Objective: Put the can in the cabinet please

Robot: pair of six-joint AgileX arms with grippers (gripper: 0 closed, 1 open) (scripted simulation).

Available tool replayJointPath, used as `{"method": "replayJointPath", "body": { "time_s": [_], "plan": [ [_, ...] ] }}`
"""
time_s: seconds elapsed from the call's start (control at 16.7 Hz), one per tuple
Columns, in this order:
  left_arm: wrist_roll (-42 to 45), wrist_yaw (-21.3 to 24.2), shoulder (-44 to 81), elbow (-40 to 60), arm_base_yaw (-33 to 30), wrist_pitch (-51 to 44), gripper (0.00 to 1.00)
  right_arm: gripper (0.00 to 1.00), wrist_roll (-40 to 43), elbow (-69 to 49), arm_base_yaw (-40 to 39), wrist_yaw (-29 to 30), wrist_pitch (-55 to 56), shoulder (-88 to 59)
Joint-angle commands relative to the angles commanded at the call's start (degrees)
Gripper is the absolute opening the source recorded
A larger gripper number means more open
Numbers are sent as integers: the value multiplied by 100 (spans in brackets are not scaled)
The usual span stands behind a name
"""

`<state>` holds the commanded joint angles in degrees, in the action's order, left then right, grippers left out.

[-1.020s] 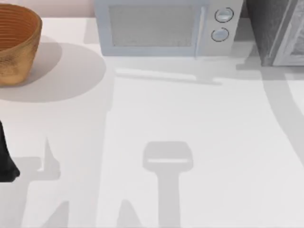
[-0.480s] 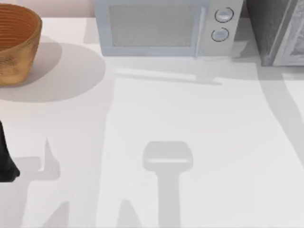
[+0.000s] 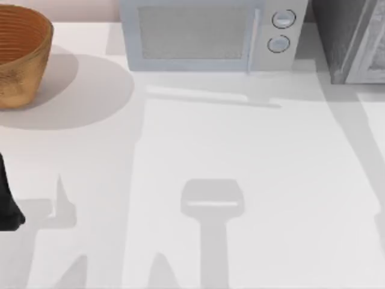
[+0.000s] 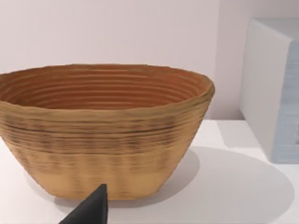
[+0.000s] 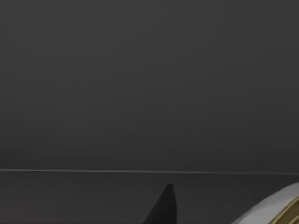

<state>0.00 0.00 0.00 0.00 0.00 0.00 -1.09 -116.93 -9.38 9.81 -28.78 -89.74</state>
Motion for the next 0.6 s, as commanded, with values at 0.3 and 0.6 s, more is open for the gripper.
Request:
{"method": "replayJointPath", "body": {
  "time_s": [0.3, 0.6],
  "plan": [
    [0, 0, 0, 0, 0, 0, 100, 0, 6, -2197, 177, -137, -543, -1555],
    [0, 0, 0, 0, 0, 0, 100, 0, 6, -3861, 339, -244, -947, -2747]
  ]
}}
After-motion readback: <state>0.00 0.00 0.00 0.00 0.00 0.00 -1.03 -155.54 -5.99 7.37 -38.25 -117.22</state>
